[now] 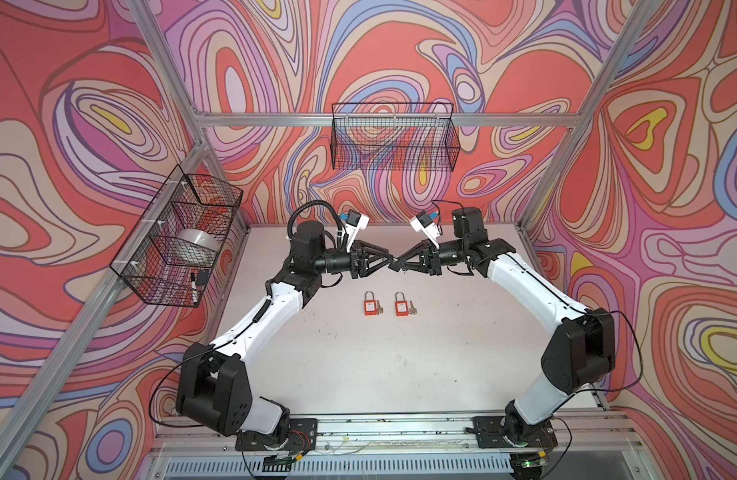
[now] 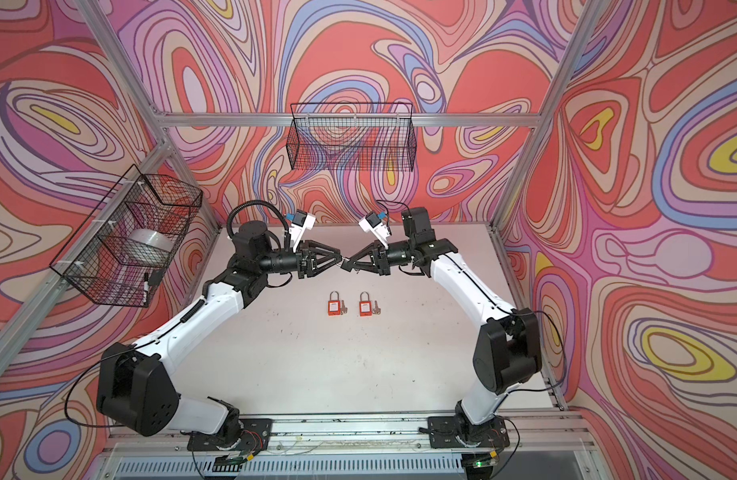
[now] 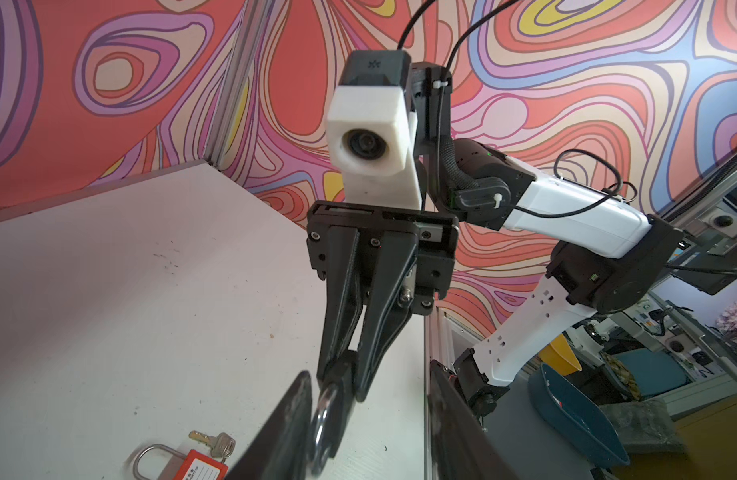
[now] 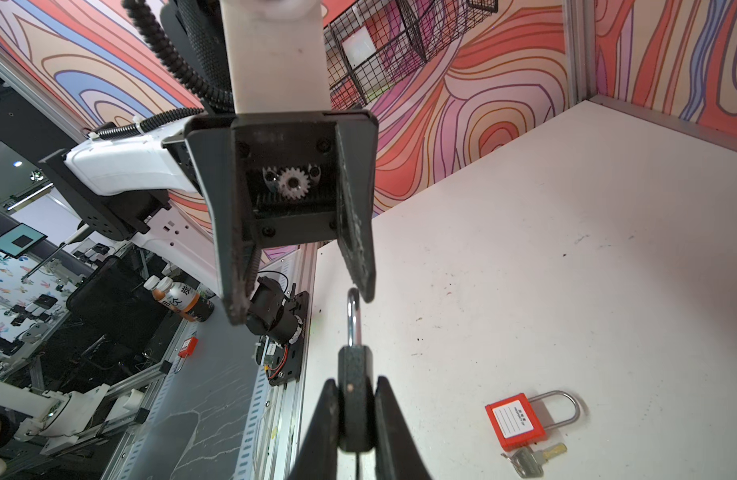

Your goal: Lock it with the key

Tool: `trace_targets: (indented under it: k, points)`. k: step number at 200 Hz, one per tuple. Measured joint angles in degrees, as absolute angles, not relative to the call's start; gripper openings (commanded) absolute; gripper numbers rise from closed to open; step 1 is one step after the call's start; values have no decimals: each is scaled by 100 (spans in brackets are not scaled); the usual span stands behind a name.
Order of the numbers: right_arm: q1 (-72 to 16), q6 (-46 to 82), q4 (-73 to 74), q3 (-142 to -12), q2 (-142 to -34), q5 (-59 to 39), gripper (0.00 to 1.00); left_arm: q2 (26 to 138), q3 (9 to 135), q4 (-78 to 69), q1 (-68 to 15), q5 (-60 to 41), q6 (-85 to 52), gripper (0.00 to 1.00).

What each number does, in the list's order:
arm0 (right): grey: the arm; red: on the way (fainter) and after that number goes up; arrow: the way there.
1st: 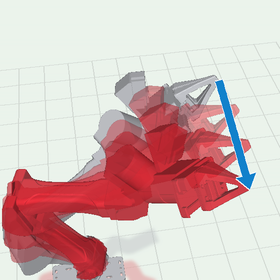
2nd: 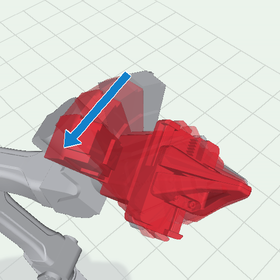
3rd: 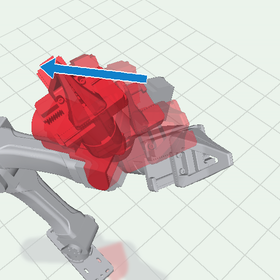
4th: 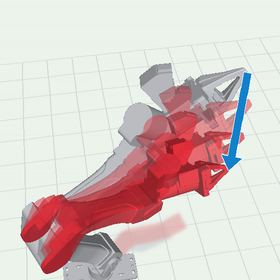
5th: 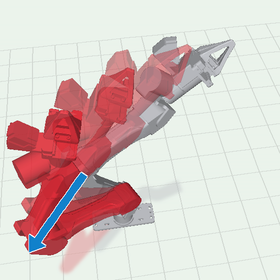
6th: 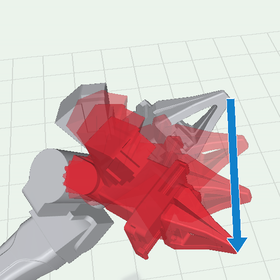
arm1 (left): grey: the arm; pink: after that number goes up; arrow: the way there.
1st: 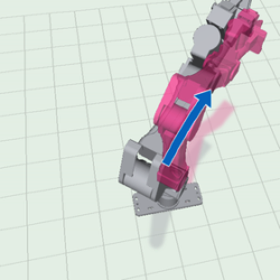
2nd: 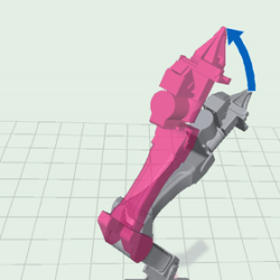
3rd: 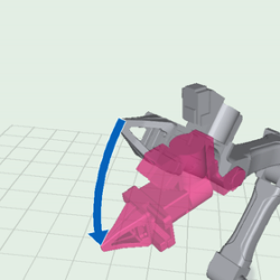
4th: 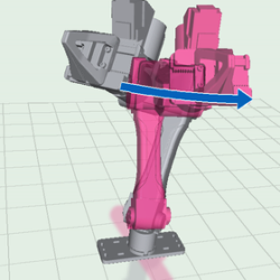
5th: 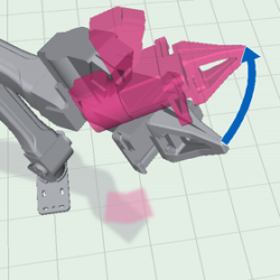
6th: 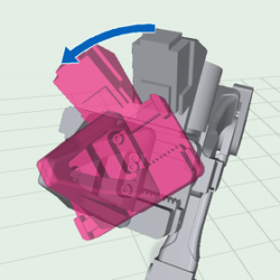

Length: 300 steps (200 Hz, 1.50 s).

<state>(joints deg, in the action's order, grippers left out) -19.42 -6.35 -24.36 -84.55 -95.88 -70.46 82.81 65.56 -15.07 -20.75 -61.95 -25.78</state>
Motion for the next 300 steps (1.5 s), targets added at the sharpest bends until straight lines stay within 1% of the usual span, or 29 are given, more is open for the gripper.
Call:
trace_targets:
  k: [37,52,74,128,167,197,254,287,300]
  points:
    - [-1918,-545,-2270,-8385,-9577,-7028,0,8281,6549,-1507,-2075,-6195,-2578,56]
    - [-1914,-506,-2224,-8377,-9574,-7026,0,8281,6549,-1503,-2075,-6191,-2571,60]
    - [-1905,-489,-2187,-8322,-9520,-7000,0,8270,6547,-1424,-2075,-6139,-2484,68]
    - [-1763,-489,-2165,-8097,-9275,-6976,0,8252,6545,-1393,-2067,-6025,-2440,70]
    - [-1695,-489,-2167,-7988,-9192,-6965,0,8250,6501,-1481,-2064,-5977,-2495,70]
    - [-1688,-438,-2088,-7933,-9179,-6971,0,8250,6309,-1680,-2064,-5975,-2648,65]
    - [-1688,510,-821,-7518,-9118,-7063,0,8259,6211,-1953,-2145,-5979,-2899,60]
    - [-1688,810,-434,-7516,-9118,-7199,0,8302,6211,-2121,-2171,-5975,-2987,59]
    - [-1688,867,-375,-7516,-9118,-7247,0,8348,6211,-2200,-2171,-5975,-3037,57]
